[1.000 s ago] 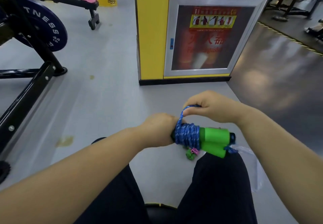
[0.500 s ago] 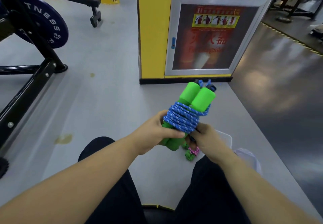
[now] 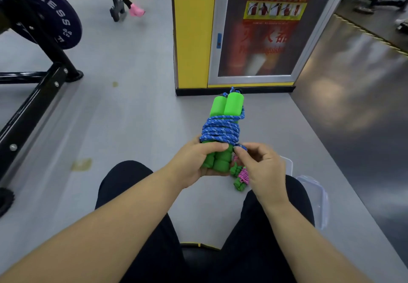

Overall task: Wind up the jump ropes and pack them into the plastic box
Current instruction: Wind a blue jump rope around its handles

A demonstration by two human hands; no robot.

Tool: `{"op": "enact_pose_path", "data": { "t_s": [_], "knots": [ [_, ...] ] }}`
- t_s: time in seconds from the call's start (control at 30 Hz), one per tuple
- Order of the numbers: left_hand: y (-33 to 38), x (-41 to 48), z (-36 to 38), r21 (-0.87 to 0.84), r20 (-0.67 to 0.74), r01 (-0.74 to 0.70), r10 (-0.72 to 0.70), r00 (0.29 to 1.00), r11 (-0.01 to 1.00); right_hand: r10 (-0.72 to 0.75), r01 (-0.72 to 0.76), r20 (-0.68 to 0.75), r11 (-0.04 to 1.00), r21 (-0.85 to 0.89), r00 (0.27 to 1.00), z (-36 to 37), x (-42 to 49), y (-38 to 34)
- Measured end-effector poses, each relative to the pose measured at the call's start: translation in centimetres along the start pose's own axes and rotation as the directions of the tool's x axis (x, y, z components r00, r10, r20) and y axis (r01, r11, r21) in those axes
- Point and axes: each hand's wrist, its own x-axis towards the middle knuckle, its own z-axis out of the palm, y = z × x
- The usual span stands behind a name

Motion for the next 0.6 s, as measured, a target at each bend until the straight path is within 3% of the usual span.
{"op": "enact_pose_path", "data": {
  "t_s": [0.1, 0.23, 0.37, 0.6],
  "knots": [
    [-0.5, -0.1, 0.1, -0.004, -0.004, 0.001, -0.001, 1.000, 1.000, -0.010, 0.009, 0.016, 1.000, 0.014, 1.000, -0.1, 0.1, -0.4],
    [-0.9, -0.2, 0.1, 0.023, -0.027, -0.014, 0.015, 1.000, 1.000, 0.090, -0.109, 0.128, 0.984, 0.144, 0.988, -0.4, 0.0, -0.3],
    [-1.0, -0.5, 0.0, 0.015, -0.066, -0.017, 0.018, 0.998, 1.000, -0.041, 0.034, 0.257, 0.999, 0.032, 0.965, -0.7, -0.5, 0.1],
    [-1.4, -0.8, 0.4, -0.085, -0.112, 0.019, -0.029, 0.993, 0.996, -0.095, 0.103, 0.284, 0.995, -0.014, 0.954, -1.3, 0.4, -0.7]
  ]
}}
